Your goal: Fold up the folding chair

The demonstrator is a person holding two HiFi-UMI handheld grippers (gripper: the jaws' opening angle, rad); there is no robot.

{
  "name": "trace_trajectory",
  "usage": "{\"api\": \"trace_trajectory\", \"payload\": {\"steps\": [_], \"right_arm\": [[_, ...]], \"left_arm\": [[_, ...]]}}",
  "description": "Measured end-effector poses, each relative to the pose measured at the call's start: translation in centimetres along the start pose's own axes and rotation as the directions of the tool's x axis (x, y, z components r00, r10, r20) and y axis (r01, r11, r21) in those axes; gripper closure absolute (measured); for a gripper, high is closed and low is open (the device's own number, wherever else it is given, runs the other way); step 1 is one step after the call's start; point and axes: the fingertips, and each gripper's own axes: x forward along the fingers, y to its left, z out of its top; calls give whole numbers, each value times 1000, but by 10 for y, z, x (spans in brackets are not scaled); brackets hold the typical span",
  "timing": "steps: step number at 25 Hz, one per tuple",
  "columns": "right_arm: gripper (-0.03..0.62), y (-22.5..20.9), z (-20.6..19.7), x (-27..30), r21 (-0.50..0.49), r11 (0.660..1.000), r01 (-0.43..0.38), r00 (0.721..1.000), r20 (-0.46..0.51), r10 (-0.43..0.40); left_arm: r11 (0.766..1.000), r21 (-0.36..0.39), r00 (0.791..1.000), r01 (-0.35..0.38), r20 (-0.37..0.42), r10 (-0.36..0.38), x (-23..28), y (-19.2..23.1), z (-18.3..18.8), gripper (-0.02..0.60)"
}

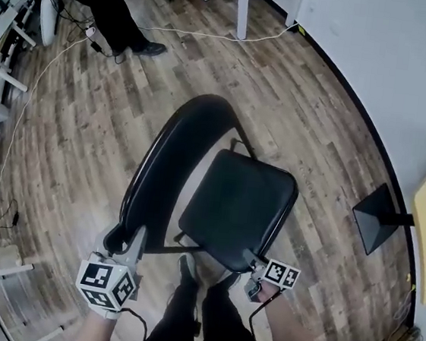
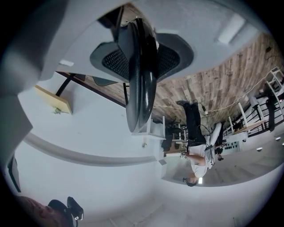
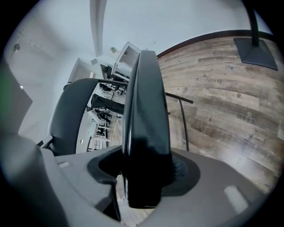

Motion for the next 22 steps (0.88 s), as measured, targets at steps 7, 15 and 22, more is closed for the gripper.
{"api": "trace_trajectory", "payload": {"steps": [7, 15, 22], "right_arm": [[351, 47, 4, 11, -38, 992, 120, 993, 2, -120], [355, 102, -7, 20, -61, 962, 266, 964, -1, -266], [361, 153, -13, 42, -92, 927, 364, 930, -11, -366]], "left_arm": [[1000, 0, 1000, 12, 20, -12, -13, 0, 15, 406], [998, 56, 999, 32, 10, -33, -35, -4, 28, 411], [994, 87, 997, 66, 24, -68, -48, 0, 38, 414]]}}
